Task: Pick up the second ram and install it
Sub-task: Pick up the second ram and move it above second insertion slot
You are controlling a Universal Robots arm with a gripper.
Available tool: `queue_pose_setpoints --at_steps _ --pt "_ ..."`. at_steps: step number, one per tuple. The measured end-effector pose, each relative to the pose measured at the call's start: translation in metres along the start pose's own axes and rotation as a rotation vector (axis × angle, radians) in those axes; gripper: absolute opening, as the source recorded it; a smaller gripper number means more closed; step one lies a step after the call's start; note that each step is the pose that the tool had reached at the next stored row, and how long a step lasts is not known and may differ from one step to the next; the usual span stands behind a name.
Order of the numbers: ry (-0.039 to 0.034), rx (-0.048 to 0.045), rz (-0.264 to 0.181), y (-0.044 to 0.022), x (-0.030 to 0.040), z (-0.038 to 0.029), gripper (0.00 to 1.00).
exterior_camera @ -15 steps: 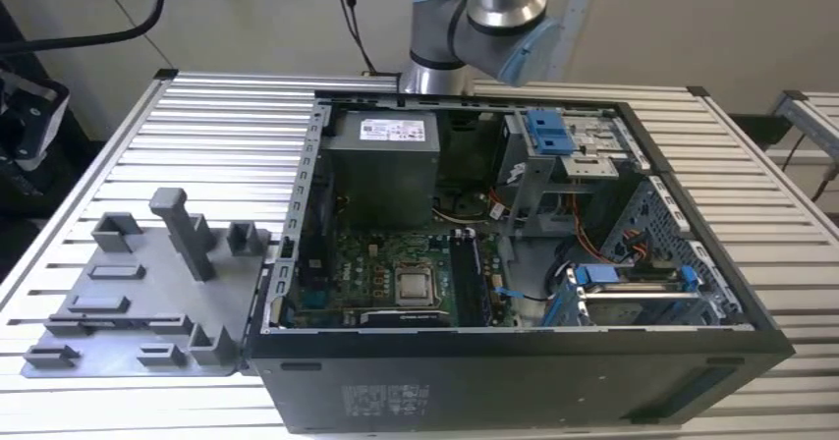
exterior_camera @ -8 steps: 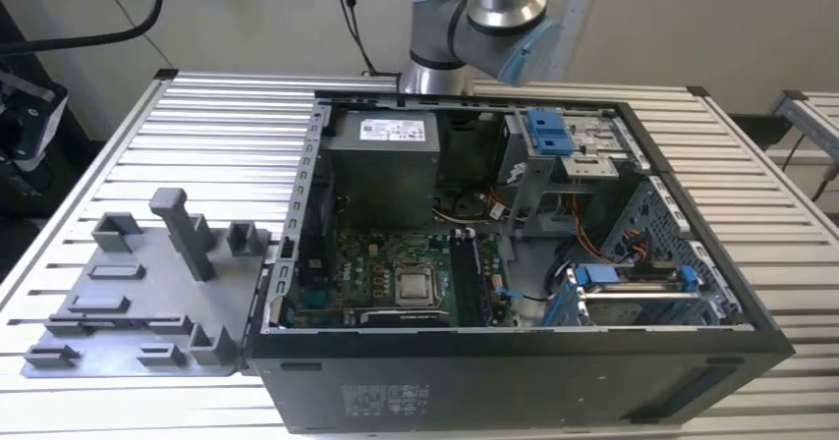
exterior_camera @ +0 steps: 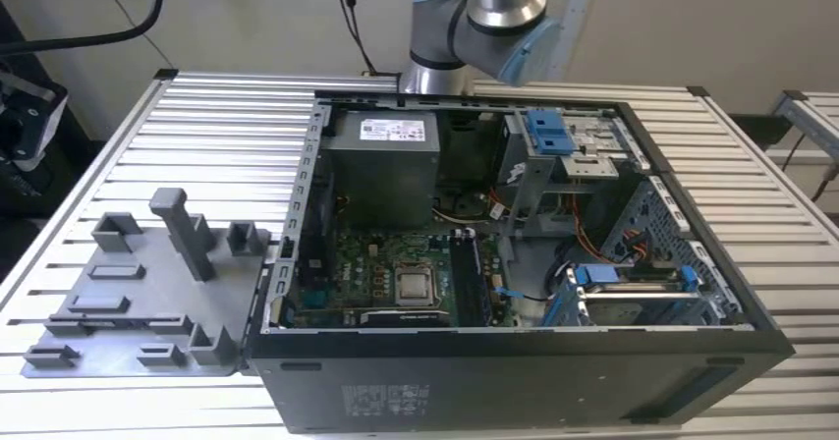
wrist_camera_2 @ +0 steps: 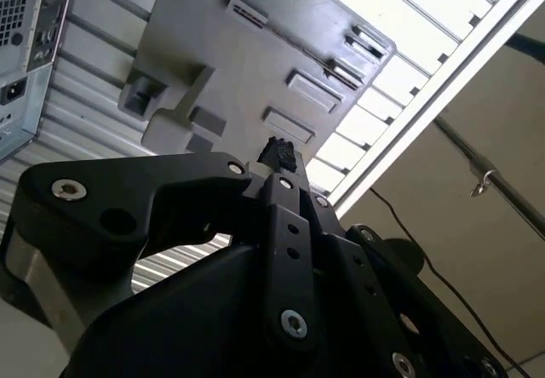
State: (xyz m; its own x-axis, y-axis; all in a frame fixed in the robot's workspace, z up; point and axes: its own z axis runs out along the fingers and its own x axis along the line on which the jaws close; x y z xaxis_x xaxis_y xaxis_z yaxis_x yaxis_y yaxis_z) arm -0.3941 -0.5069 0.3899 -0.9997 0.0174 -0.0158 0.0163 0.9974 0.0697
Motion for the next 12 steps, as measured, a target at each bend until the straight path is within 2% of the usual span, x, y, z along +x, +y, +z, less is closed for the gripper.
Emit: queue_pose_setpoints --at_steps 4,8,12 --pt "0.0013 -0.0002 -0.021 0.0 0.0 0.0001 0.11" --pt "0.006 0.0034 -0.086 0.0 0.0 0.0 0.11" --pt "0.0104 0.0122 -0.148 0.0 0.0 0.0 0.11"
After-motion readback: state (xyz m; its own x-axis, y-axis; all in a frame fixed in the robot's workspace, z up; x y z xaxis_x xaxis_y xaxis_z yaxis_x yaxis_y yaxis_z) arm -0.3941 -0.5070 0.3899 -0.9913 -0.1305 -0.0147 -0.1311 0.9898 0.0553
